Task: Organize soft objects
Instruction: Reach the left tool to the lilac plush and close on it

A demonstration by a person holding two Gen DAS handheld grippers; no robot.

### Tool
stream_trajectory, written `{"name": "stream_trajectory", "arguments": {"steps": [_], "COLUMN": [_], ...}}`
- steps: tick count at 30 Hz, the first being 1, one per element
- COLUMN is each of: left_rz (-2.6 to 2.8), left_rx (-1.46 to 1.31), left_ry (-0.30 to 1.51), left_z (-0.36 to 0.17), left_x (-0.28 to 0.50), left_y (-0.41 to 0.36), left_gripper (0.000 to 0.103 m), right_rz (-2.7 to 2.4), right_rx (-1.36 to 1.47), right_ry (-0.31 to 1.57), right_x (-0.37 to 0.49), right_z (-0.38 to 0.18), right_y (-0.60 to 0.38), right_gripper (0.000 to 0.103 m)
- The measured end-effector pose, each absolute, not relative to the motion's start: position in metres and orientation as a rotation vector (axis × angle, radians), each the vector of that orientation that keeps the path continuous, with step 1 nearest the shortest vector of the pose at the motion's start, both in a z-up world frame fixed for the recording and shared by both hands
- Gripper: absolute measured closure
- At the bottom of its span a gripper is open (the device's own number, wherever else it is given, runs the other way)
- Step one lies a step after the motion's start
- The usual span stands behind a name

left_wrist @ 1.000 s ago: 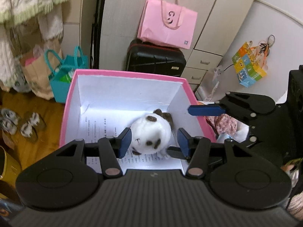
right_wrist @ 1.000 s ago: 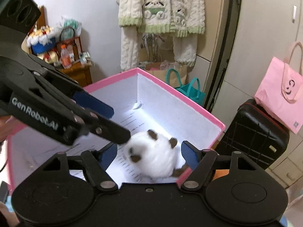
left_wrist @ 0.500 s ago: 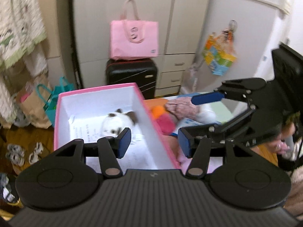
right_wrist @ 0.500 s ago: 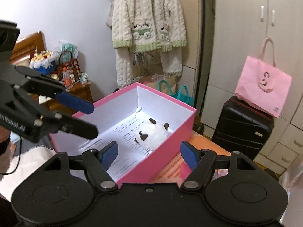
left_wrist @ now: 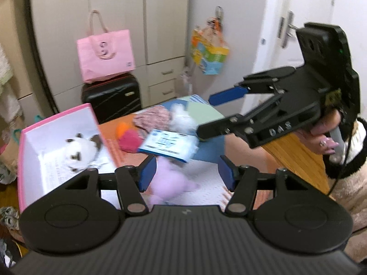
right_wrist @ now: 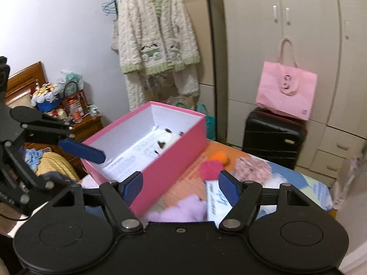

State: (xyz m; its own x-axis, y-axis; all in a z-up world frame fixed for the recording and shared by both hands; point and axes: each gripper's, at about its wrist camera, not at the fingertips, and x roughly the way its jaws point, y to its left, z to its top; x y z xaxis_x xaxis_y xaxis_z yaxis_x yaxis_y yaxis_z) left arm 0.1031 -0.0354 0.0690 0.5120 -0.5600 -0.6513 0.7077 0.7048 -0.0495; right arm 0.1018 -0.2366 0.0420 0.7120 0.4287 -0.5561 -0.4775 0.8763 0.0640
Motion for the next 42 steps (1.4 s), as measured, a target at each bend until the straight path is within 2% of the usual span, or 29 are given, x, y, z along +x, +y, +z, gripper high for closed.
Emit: {"name": "stream_trajectory", "arguments": {"steps": [10,21,30,36,42], "left_rz": [-0.772,-0.678,-0.582,-0.522,-0.441], "left_rx": [0.256,0.233,0.239,0.193,0.241], "left_ry": [0.745,0.799,0.846,0.928,0.880], "left_z": [0.029,-0.023,-0.055,-0.065,-0.071], "left_x": [0.093,0.121,0.161,0.179,0.180], "left_y": [-0.072,-0.091,-0.097,-0.103,-0.115], "left_gripper": [0.043,0.042,0.042,0.043,0.043], "right_rz": [0.445,0.487,0.602,0.621,0.587], "right_rx": [-0.079,-0.054,-0.129,-0.208,-0.195], "right_ry": [0.583,0.628,0.699,0.666,0.634], "right_x": [0.074,0.090,0.104,0.110,0.123], "right_z": [0.011,-0.043,-0.102,-0.122,-0.130], "right_y": [-0.275,-0.295,-0.268,-0.233,-0.217], "right_gripper": [0.027,0.027,0.027,0.027,0.027]}}
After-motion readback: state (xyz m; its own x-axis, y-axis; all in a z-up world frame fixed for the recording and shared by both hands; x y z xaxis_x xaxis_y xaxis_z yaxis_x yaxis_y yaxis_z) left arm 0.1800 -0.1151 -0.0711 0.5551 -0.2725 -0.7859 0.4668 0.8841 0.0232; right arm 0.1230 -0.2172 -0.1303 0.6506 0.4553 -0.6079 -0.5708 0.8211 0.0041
